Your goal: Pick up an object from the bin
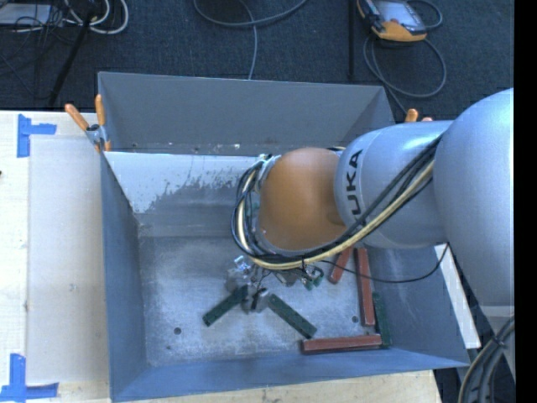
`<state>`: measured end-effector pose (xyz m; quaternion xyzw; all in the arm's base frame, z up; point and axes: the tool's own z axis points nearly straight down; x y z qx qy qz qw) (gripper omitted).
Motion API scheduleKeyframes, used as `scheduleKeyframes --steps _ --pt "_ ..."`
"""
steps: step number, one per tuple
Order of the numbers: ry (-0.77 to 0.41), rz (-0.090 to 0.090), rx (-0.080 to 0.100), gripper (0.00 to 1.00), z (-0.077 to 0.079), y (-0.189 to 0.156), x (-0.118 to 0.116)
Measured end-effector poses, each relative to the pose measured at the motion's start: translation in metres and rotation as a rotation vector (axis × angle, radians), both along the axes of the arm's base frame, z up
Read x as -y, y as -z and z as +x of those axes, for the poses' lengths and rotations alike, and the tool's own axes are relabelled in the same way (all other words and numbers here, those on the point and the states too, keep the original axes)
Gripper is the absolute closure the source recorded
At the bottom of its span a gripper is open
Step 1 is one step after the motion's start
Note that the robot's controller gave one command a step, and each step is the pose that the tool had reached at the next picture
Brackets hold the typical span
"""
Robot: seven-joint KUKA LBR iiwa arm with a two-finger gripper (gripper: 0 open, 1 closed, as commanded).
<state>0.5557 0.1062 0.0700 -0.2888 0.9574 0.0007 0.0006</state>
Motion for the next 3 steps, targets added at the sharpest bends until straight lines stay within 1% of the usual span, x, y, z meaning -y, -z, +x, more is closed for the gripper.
scheduleKeyframes --steps 1,2,3 --pt "-0.222 -0.001 0.005 1.0 -0.023 -0.113 0.011" --pt "-0.121 0.0 0.005 1.0 0.005 -0.016 0.027" --pt "-0.547 0.001 0.007 1.0 0.012 -0.135 -0.063"
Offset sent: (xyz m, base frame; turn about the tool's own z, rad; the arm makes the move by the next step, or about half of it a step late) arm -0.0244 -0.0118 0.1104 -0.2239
